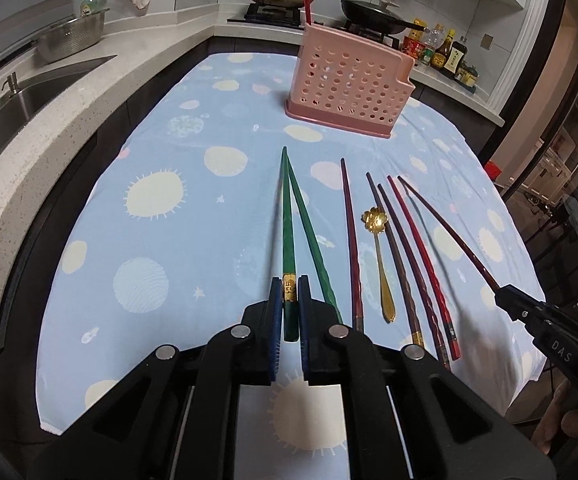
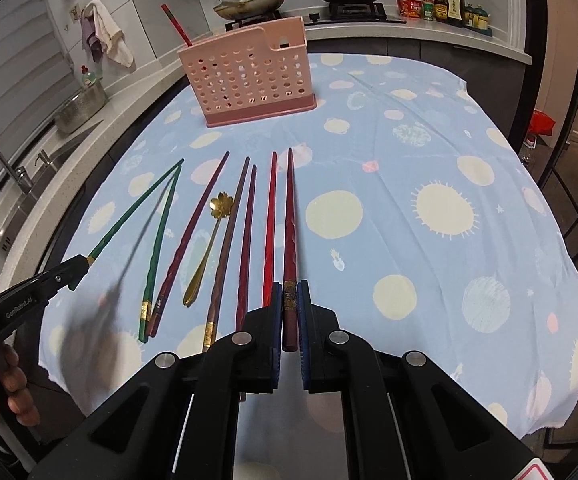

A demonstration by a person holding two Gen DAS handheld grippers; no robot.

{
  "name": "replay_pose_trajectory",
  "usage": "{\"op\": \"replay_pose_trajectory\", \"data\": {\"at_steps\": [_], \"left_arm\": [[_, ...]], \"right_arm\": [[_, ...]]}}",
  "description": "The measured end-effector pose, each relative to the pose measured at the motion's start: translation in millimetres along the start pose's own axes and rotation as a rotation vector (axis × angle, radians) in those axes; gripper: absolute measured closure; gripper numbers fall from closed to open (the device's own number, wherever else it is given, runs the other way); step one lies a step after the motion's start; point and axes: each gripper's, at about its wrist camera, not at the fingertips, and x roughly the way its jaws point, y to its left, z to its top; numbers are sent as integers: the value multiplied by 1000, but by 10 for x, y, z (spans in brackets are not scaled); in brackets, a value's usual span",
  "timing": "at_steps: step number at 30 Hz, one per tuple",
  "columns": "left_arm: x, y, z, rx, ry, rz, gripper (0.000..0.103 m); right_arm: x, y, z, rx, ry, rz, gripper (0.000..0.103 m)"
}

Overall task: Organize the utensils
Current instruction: 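Insert the green chopstick into the pink holder with the left tool while the right tool inserts the red chopstick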

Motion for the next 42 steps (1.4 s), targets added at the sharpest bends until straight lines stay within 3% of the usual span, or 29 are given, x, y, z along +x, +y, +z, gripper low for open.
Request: {"op": "replay_pose_trajectory", "data": {"at_steps": [18, 34, 42], "left_arm": [[-484, 0, 842, -17, -202, 7, 96], [-511, -227, 1663, 23, -319, -10, 96], [-682, -382, 2167, 32, -398, -71, 96]], "right_arm": [[-561, -119, 922, 58, -227, 44, 96], [-590, -95, 1648, 54, -333, 70, 96], [-663, -31, 2116, 57, -401, 123, 96]]}}
